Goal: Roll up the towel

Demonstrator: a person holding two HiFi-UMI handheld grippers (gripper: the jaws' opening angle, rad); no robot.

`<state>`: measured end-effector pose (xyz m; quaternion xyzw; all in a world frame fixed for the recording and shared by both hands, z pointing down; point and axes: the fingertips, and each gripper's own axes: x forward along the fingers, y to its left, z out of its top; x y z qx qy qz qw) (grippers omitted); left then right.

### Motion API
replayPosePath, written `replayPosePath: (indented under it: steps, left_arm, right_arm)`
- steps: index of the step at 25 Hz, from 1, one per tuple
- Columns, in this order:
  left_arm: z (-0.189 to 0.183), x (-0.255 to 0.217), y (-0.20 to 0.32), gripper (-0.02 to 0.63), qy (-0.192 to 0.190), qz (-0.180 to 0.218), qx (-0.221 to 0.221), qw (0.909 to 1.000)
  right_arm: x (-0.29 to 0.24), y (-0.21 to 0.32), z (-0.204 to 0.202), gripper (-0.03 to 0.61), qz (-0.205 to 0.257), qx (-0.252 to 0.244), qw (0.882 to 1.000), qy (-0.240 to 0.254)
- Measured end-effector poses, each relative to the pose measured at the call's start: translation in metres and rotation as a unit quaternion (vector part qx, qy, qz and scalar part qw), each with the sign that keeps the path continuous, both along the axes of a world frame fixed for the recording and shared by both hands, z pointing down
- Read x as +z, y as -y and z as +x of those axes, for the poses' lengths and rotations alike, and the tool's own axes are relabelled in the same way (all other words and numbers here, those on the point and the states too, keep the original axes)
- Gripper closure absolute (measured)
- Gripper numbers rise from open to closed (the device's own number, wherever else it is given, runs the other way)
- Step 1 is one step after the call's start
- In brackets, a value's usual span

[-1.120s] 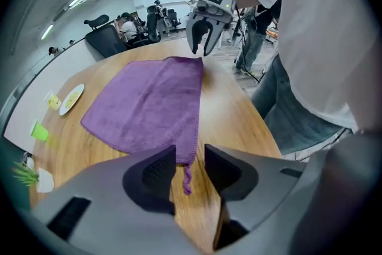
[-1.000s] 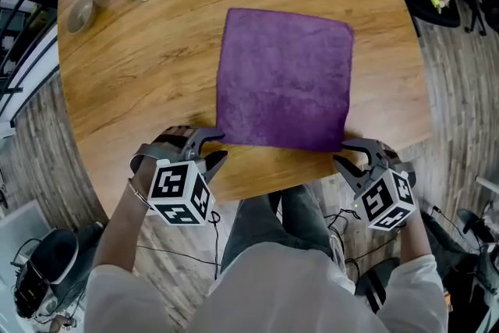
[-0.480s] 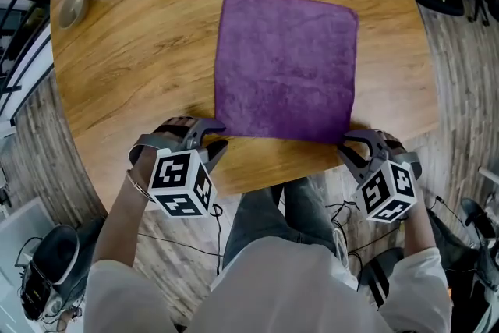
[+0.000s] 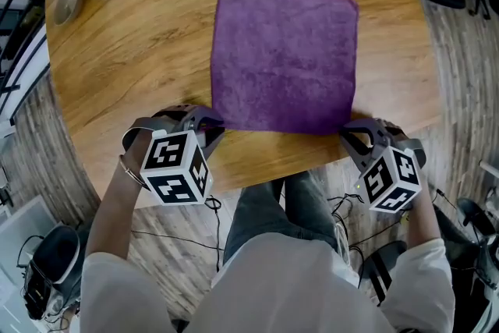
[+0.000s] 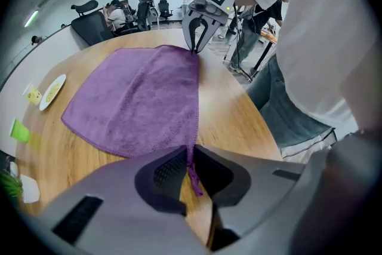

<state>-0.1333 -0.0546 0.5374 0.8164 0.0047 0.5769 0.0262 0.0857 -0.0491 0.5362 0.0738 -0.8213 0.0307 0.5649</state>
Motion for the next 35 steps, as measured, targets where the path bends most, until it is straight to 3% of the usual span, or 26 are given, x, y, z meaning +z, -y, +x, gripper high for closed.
replayPosePath:
  steps: [6,15,20,35]
  left_arm:
    - [-0.001,-0.002,-0.001,0.592,-0.007,0.029,-0.020,0.9993]
    - [-0.005,-0.009,-0.030,0.594,-0.025,-0.015,-0.053,0.9981]
    - [-0.006,-0.022,-0.013,0.592,-0.036,-0.028,-0.069,0.9965]
    - [-0.005,-0.013,0.041,0.591,-0.033,-0.008,-0.112,0.9931]
  right_arm:
    - [-0.002,-0.003,0.000,0.569,0.000,0.010,1.000,0.009]
    - [-0.010,-0.025,-0.001,0.569,-0.044,0.036,0.998,0.035]
    - [-0.026,-0.009,0.000,0.569,-0.046,0.063,0.996,0.052]
    - [-0.018,0.035,0.001,0.568,-0.048,0.097,0.992,0.064]
